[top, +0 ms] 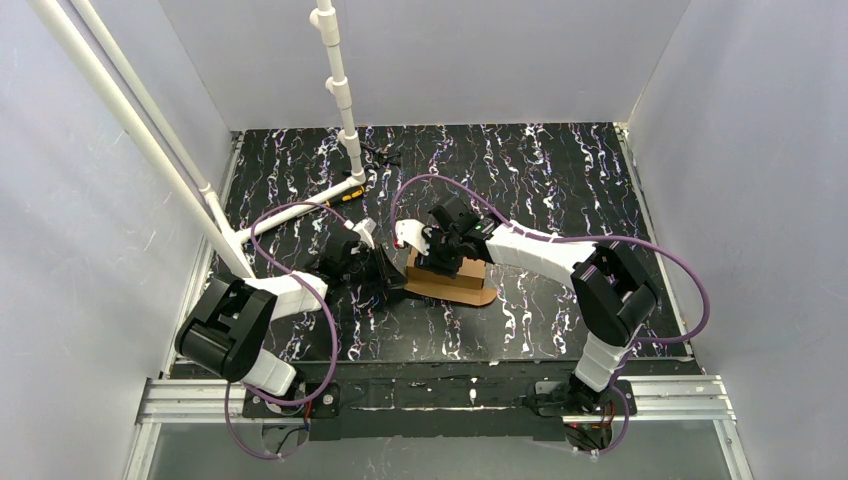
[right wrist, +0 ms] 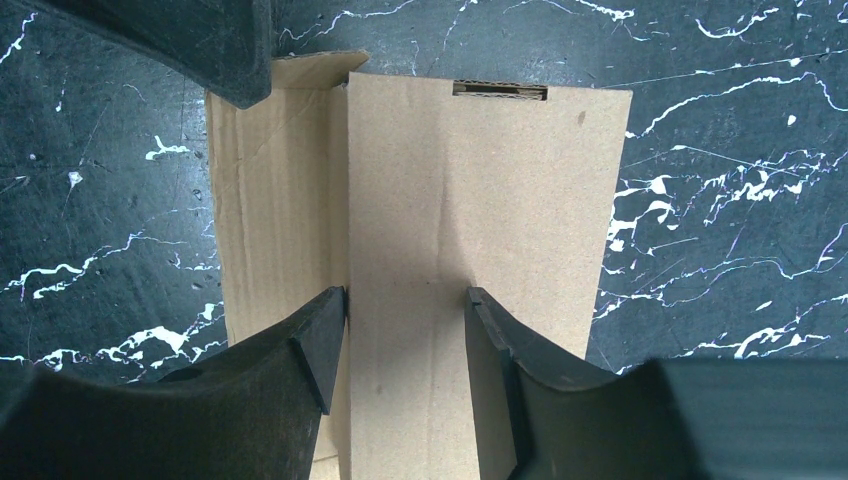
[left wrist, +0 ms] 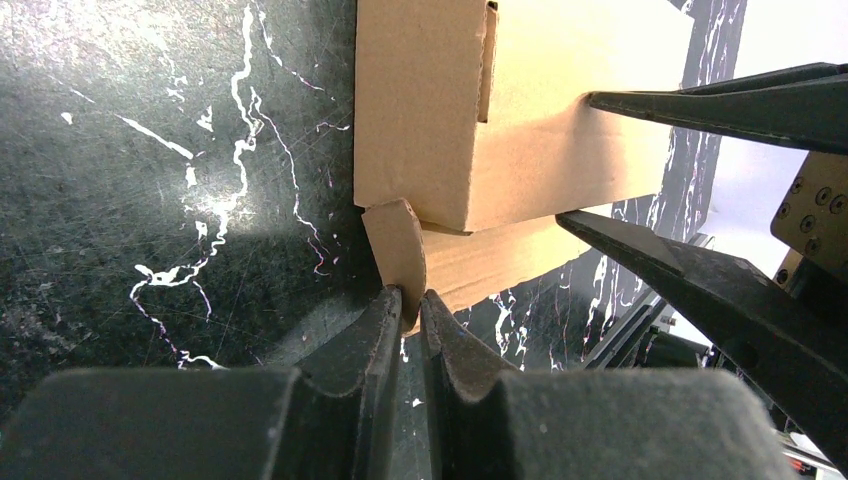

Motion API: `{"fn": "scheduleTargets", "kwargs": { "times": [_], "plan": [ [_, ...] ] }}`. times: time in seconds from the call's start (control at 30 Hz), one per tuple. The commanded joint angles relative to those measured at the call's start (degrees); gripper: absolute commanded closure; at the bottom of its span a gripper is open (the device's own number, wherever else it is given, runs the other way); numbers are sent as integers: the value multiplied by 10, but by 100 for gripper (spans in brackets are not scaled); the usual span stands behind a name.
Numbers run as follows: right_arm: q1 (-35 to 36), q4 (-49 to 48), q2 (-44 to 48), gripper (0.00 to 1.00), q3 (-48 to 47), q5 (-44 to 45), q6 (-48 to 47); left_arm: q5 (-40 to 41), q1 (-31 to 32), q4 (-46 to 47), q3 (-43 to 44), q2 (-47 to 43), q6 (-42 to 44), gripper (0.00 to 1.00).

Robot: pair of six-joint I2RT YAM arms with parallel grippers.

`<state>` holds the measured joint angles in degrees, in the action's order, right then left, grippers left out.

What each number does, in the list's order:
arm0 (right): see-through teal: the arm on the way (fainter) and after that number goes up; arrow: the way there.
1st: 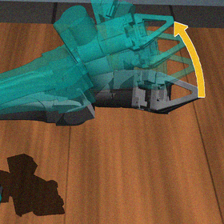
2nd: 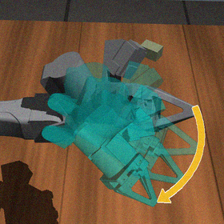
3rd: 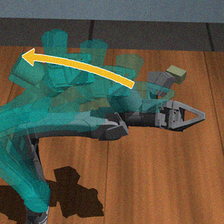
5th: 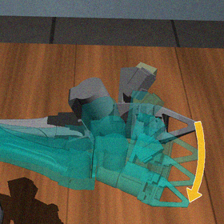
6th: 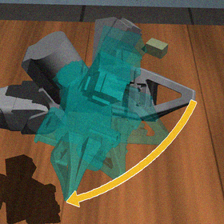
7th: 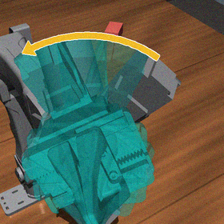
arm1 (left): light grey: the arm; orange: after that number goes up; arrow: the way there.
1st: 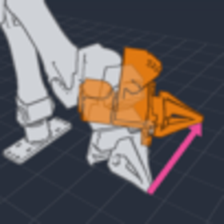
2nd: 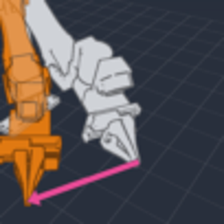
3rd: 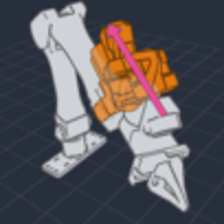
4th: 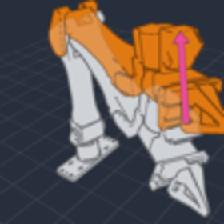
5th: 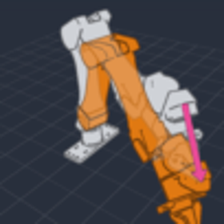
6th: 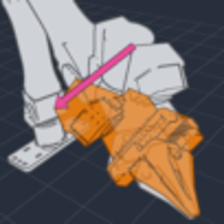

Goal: Fold the paper box

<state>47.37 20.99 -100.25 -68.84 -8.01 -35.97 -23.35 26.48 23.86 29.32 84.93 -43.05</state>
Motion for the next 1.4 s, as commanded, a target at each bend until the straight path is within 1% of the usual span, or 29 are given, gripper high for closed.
{"fn": "scheduleTargets", "kwargs": {
  "times": [0.0, 0.07, 0.2, 0.43, 0.87, 0.97, 1.03, 1.37],
  "plan": [
    [2, 27, -27, 45, -1, -14, 12, 4, 3, -15, 22, -8, 11, 88],
    [2, 27, -27, 45, -1, -14, 11, 7, 4, -19, 22, -8, 12, 89],
    [2, 27, -29, 45, -1, -12, 12, 9, 5, -21, 17, -15, 15, 95],
    [3, 25, -31, 45, -2, -10, 17, -2, 11, -21, 9, -29, 30, 96],
    [3, 26, -34, 45, -3, -10, 18, 3, 22, -36, 24, -21, 41, 91],
    [3, 26, -34, 45, -3, -10, 18, 10, 22, -44, 27, -25, 43, 85],
    [4, 27, -34, 45, -3, -10, 18, 17, 22, -51, 28, -28, 46, 84],
    [5, 27, -35, 45, -4, -10, 17, 48, 22, -86, 46, -34, 59, 85]
  ]
}}
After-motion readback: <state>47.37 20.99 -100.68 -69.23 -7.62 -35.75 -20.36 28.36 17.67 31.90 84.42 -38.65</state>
